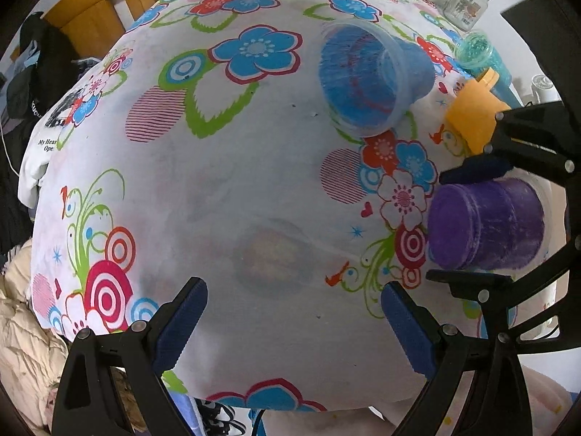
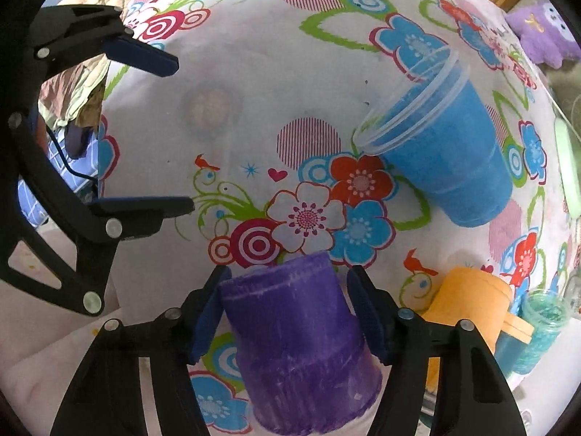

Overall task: Flip cup upside down
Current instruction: 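Grasp the purple cup with the right tool while the left tool opens and releases it, then turn the purple cup rim-down with the right tool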

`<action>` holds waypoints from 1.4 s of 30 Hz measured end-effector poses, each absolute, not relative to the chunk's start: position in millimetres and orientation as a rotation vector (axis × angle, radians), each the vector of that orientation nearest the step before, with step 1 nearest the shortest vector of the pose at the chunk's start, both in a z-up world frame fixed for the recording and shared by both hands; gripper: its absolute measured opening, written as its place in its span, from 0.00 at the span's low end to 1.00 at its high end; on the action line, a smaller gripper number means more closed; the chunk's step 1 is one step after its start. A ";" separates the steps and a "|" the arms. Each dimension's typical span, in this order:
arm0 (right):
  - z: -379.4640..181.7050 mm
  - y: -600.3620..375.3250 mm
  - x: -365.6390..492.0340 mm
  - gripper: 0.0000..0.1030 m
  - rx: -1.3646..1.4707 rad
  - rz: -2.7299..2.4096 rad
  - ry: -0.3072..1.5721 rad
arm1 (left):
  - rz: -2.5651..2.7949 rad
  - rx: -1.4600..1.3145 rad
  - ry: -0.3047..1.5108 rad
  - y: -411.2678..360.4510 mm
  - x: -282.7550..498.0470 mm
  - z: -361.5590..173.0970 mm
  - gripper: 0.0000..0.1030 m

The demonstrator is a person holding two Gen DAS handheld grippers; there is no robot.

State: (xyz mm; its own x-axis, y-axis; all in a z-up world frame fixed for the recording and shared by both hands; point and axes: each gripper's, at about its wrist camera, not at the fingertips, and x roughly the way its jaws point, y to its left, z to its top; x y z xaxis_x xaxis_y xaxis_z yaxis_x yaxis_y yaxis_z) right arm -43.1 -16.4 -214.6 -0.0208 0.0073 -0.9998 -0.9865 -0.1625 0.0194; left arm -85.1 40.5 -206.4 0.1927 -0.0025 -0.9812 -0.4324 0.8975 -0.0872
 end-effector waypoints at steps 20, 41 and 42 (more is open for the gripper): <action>-159.0 -5.9 -10.7 0.55 -0.808 1.055 1.244 | 0.166 -0.240 1.361 93.5 -49.7 -156.8 0.95; -57.6 -51.0 -12.7 0.55 -0.201 0.639 0.886 | -0.035 -0.085 1.228 94.3 -36.7 -87.9 0.95; -58.8 -54.4 -13.1 0.55 -0.158 0.637 0.872 | -0.025 -0.087 1.222 93.3 -37.0 -87.9 0.95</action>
